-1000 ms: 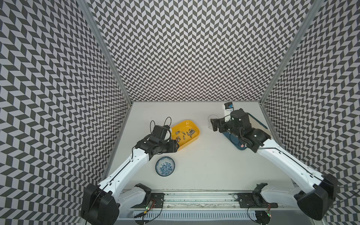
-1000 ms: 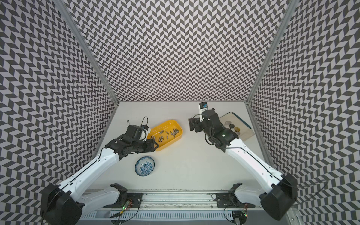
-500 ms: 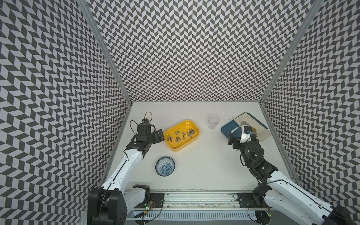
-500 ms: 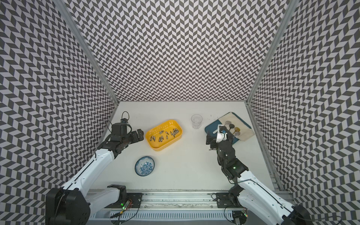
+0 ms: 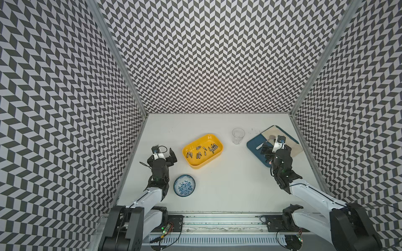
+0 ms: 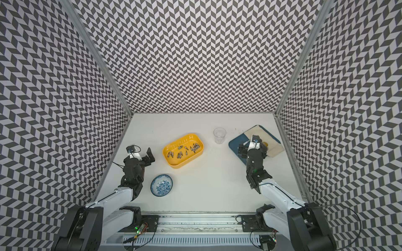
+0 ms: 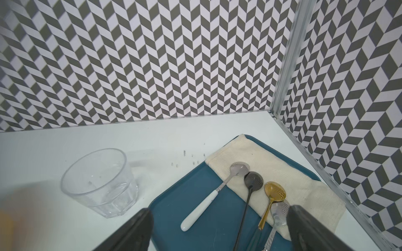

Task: Put the bit on the desktop into the storage box
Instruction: Reset both arms

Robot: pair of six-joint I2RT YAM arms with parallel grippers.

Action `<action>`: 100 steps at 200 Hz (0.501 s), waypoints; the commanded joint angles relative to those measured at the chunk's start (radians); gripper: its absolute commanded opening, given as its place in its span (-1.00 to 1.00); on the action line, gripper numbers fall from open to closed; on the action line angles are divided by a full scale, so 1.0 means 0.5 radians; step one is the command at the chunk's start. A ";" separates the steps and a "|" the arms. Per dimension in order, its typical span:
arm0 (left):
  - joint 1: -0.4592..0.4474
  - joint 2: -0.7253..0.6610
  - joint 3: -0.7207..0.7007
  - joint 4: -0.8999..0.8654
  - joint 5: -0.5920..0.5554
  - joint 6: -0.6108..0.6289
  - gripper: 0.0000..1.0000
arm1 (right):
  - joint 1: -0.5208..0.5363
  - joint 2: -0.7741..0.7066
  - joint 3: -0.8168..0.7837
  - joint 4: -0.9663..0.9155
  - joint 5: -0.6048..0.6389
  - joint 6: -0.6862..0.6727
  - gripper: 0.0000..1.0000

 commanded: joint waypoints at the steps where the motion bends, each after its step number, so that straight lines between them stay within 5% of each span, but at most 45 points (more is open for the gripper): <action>1: 0.006 0.253 -0.022 0.629 -0.207 0.062 1.00 | -0.156 0.083 -0.060 0.419 -0.277 0.020 0.99; 12: 0.008 0.345 0.038 0.656 -0.284 0.035 1.00 | -0.219 0.179 -0.108 0.565 -0.353 0.008 0.99; 48: -0.022 0.667 0.035 1.089 0.023 0.276 1.00 | -0.338 0.570 -0.391 1.526 -0.401 -0.090 0.99; 66: -0.025 0.684 0.098 0.957 0.130 0.298 1.00 | -0.360 0.654 -0.361 1.436 -0.494 -0.092 0.99; 85: -0.023 0.884 0.020 1.373 0.136 0.355 1.00 | -0.341 0.930 -0.644 2.338 -0.443 -0.140 0.99; 100: -0.009 0.738 0.103 0.947 0.173 0.259 1.00 | -0.252 0.947 -0.736 2.508 -0.383 -0.233 0.99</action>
